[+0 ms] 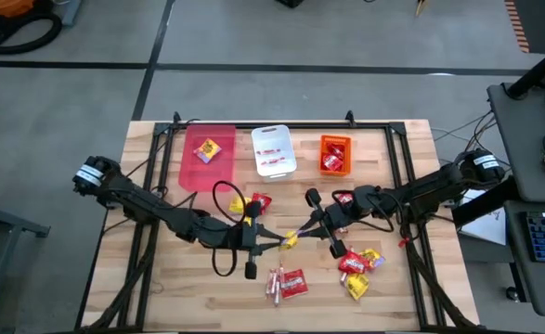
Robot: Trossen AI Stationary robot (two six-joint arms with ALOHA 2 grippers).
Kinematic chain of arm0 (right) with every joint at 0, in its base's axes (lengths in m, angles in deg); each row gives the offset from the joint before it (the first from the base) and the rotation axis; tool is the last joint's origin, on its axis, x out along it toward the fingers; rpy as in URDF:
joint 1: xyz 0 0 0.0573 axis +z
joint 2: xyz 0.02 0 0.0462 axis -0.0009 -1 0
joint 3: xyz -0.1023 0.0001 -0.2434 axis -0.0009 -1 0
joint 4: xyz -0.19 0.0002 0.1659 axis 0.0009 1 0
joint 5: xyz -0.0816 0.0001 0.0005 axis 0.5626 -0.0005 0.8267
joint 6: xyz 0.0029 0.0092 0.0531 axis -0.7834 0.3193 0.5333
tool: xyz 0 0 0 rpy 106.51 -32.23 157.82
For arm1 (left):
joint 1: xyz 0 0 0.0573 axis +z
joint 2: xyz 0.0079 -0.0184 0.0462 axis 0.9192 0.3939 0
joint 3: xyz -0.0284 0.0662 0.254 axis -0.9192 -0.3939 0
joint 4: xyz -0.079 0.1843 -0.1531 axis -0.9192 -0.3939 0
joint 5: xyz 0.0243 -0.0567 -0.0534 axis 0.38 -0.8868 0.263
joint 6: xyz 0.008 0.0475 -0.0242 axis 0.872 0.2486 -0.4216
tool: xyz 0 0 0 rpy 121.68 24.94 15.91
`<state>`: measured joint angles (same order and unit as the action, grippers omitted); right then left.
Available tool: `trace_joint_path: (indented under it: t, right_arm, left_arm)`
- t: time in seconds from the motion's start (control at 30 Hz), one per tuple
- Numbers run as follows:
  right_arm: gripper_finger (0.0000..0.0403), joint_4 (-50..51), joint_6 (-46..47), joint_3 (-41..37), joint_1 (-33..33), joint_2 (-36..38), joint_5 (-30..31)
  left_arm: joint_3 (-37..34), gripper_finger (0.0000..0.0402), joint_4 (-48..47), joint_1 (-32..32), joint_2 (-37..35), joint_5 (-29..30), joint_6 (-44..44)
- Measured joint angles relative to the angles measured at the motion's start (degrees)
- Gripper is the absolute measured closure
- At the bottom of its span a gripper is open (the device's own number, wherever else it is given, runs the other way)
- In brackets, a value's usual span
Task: Sort candy
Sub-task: Put the yellow candy into the pink bin
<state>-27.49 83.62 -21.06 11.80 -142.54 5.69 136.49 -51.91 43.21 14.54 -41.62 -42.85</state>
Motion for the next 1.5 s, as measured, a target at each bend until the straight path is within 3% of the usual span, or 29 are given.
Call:
trace_joint_path:
  t: [0.33, 0.6, 0.83, 1.03, 1.23, 1.5]
  right_arm:
    - [0.0394, 2.97, 2.70, 0.14, 0.04, 0.11, 5.59]
    - [0.0395, 3.73, 4.72, 0.30, 0.04, -1.94, 11.31]
    - [0.0395, 4.78, 5.08, 3.39, 0.00, -5.20, 11.65]
    - [0.0395, 6.32, 4.15, 5.38, 0.00, -7.15, 11.78]
    - [0.0388, 6.23, 4.18, 5.98, -0.07, -7.26, 12.04]
    - [0.0310, 6.34, 7.27, 6.33, -0.40, -7.23, 15.01]
  left_arm:
    - [-0.54, 0.0309, -14.33, 0.14, -4.60, 6.73, -5.42]
    - [-1.37, 0.0287, -15.40, 0.17, -4.18, 7.95, -6.87]
    - [-1.69, 0.0300, -17.06, 0.04, -3.82, 10.88, -9.78]
    - [-1.69, 0.0385, -18.83, -1.77, -3.82, 16.88, -10.78]
    - [-1.69, 0.0400, -19.32, -4.17, -4.22, 24.13, -13.00]
    - [-1.65, 0.0401, -23.66, -4.35, -6.24, 26.64, -20.54]
